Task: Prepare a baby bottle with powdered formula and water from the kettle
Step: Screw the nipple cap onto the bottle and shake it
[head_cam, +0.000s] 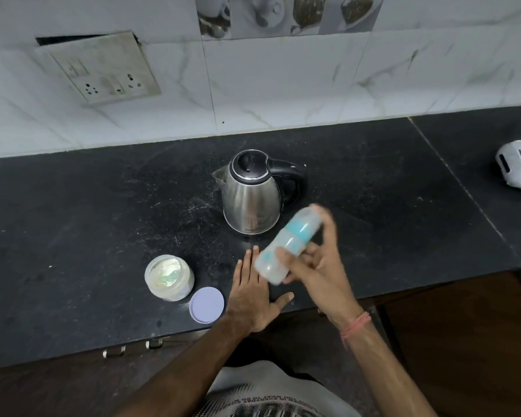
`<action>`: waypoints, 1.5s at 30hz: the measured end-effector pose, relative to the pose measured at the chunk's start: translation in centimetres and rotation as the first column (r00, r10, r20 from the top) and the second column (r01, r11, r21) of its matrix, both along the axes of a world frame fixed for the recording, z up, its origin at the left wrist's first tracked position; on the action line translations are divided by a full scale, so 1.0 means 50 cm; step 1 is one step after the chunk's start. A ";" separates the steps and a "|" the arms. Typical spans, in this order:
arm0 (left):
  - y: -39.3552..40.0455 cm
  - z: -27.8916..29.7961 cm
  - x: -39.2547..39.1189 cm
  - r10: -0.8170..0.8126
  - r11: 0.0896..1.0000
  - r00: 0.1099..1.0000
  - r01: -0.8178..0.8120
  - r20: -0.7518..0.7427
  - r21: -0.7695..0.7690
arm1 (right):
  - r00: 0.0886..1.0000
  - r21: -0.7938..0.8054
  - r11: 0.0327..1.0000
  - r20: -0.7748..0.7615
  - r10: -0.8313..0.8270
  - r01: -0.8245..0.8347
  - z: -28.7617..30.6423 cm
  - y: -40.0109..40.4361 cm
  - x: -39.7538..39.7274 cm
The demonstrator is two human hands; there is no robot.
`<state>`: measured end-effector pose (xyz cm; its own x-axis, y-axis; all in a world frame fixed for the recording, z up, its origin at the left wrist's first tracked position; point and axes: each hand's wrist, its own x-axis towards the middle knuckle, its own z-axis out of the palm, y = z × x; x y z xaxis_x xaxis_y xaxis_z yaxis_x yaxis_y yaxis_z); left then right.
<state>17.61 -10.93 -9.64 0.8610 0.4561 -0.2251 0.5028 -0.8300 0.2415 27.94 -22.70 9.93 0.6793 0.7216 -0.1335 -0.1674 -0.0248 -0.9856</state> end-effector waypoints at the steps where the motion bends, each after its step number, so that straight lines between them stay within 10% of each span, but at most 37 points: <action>1: 0.001 -0.002 -0.001 -0.001 1.000 1.000 0.001 0.003 -0.003 | 0.993 -0.015 0.993 0.026 0.115 -0.115 0.003 -0.004 0.002; 6: 0.002 0.005 0.000 0.016 1.000 0.999 -0.016 -0.044 -0.011 | 0.984 0.069 0.985 -0.093 -0.154 0.161 0.008 0.002 0.017; 32: 0.004 0.005 0.005 0.010 0.998 0.998 -0.014 -0.064 -0.064 | 0.981 -0.006 0.982 0.027 0.190 -0.190 0.019 -0.013 0.055; 37: 0.002 0.017 0.010 0.021 1.000 0.993 -0.024 -0.117 -0.021 | 0.978 0.083 0.975 -0.034 -0.205 0.207 0.006 -0.002 0.044; 42: 0.005 0.019 0.008 0.016 0.997 0.994 -0.024 -0.105 -0.069 | 0.992 0.005 0.993 0.018 0.122 -0.122 0.016 -0.014 0.045; 45: 0.002 0.022 0.008 0.007 0.999 0.991 -0.013 -0.134 -0.047 | 0.995 0.063 0.993 -0.018 -0.103 0.104 0.012 -0.008 0.050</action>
<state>18.01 -10.82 -8.54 0.8170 0.4507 -0.3596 0.5415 -0.8140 0.2103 30.46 -23.11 10.54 0.7490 0.6549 -0.1004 -0.1806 0.0560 -0.9820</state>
